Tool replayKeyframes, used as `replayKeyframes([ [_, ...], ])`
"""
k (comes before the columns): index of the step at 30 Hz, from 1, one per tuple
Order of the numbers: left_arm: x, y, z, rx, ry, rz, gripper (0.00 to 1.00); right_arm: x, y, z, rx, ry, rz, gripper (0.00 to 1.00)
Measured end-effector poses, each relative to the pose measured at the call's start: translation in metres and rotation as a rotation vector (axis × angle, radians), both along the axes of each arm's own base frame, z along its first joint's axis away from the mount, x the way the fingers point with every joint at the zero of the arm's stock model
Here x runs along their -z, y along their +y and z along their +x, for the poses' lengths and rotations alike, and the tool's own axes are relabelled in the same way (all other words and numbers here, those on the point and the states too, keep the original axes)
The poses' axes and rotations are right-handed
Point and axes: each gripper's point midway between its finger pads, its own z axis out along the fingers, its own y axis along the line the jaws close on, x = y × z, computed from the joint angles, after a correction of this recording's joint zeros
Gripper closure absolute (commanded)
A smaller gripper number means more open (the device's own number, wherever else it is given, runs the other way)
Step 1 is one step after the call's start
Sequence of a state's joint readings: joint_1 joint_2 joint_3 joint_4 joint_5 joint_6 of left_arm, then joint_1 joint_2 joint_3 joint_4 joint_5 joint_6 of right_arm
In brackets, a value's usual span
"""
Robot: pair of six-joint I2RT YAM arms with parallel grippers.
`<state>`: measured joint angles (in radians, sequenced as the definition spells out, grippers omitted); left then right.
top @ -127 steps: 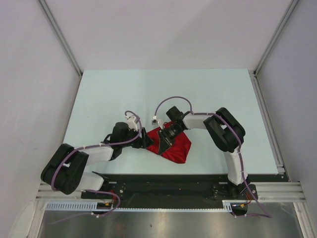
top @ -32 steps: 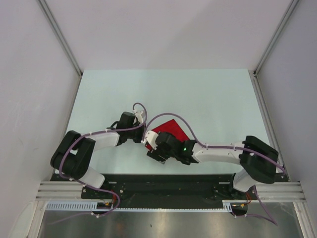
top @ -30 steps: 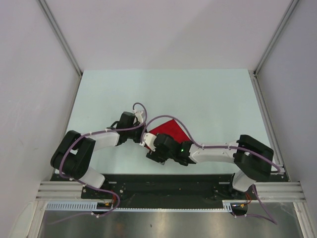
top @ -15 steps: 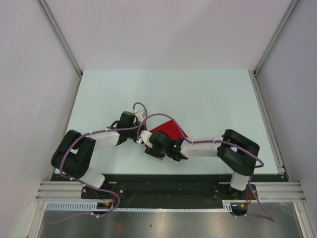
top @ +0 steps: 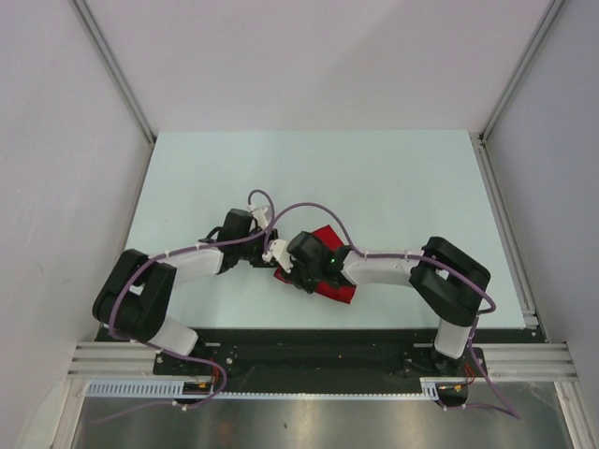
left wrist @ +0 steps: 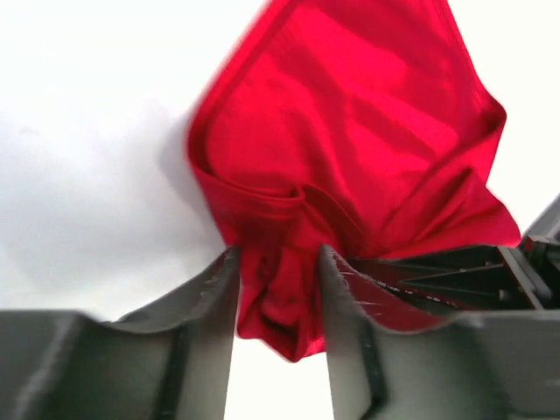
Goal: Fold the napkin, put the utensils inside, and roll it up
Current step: Roll the napkin with the utensil
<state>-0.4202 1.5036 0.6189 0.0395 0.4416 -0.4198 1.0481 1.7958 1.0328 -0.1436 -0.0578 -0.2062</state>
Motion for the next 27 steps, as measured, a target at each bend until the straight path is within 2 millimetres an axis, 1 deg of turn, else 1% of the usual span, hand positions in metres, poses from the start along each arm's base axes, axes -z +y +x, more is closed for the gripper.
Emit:
replayKeyframes([
  [1,-0.003,0.003,0.003,-0.016,-0.013,0.006,0.40,0.000,0.000,0.000,0.001,0.029,0.013,0.75],
  [2,-0.006,0.007,0.007,-0.034,-0.032,0.012,0.37,-0.001,-0.001,-0.001,0.001,0.059,0.027,0.75],
  [4,-0.015,0.014,0.015,-0.070,-0.074,0.021,0.32,-0.001,-0.002,-0.002,0.005,0.114,0.052,0.75],
  [6,-0.021,0.022,0.019,-0.107,-0.113,0.032,0.31,-0.002,-0.003,-0.005,0.003,0.168,0.074,0.76],
  [9,-0.021,0.034,0.015,-0.154,-0.148,0.053,0.30,-0.002,-0.006,-0.010,-0.008,0.251,0.099,0.77],
  [12,-0.019,0.044,0.003,-0.178,-0.181,0.058,0.30,-0.003,-0.006,-0.012,-0.018,0.339,0.127,0.78],
  [14,-0.021,0.047,-0.005,-0.178,-0.211,0.041,0.30,-0.004,-0.007,-0.012,-0.023,0.406,0.150,0.80],
  [16,-0.026,0.046,-0.010,-0.169,-0.251,0.007,0.30,-0.004,-0.008,-0.011,-0.028,0.471,0.174,0.81],
  [20,-0.040,0.037,-0.016,-0.129,-0.329,-0.073,0.30,-0.006,-0.010,-0.008,-0.034,0.639,0.234,0.83],
  [24,-0.044,0.027,-0.019,-0.087,-0.341,-0.118,0.31,-0.006,-0.011,-0.006,-0.039,0.781,0.281,0.84],
  [27,-0.040,0.020,-0.021,-0.059,-0.328,-0.134,0.33,-0.005,-0.011,-0.005,-0.045,0.856,0.306,0.83],
])
